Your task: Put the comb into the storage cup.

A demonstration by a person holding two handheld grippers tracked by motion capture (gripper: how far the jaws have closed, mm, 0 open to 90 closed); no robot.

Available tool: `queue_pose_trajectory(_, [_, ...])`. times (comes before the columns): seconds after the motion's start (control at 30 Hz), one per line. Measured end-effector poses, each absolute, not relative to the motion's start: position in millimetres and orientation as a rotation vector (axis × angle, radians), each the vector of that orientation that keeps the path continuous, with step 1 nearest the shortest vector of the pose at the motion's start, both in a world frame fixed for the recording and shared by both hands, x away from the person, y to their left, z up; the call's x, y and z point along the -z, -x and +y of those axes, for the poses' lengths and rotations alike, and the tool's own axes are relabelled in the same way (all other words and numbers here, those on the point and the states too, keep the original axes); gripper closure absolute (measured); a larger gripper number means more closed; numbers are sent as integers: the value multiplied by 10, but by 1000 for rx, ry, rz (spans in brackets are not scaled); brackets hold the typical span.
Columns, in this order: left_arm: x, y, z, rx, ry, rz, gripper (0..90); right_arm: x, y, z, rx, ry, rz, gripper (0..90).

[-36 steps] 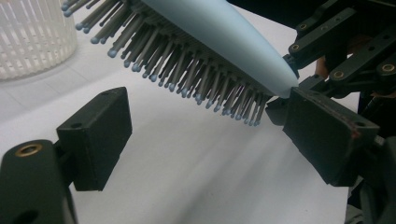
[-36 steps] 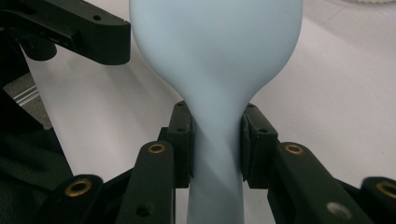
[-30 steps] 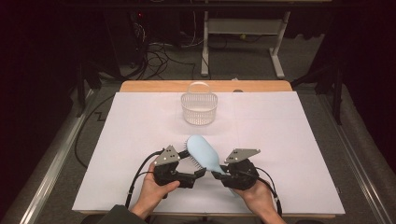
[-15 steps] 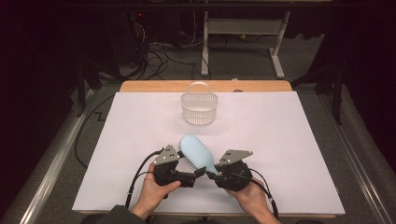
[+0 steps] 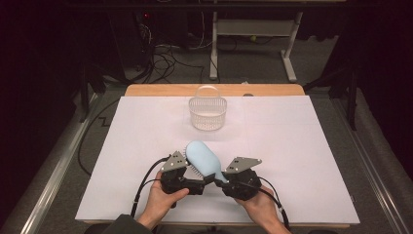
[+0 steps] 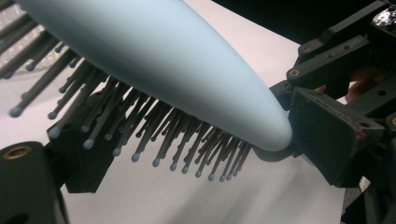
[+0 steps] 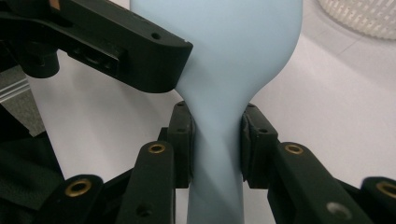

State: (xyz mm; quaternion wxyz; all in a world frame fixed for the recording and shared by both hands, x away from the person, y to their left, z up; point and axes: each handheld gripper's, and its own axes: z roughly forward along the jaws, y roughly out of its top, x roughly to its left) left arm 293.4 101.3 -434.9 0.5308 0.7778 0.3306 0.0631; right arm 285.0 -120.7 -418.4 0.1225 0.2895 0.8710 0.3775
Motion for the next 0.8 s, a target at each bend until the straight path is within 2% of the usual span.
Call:
queue_pose_trajectory(0.27, [4360,-2936,1005,-136,-1867,786,159,4183,-2845,-1176,-1102,-824,2548,705])
queue_pose_trajectory(0.8, [4305,-2936,1057,-93,-1836,821,295,4180,-2883,-1085,-1073,-792,2554,705])
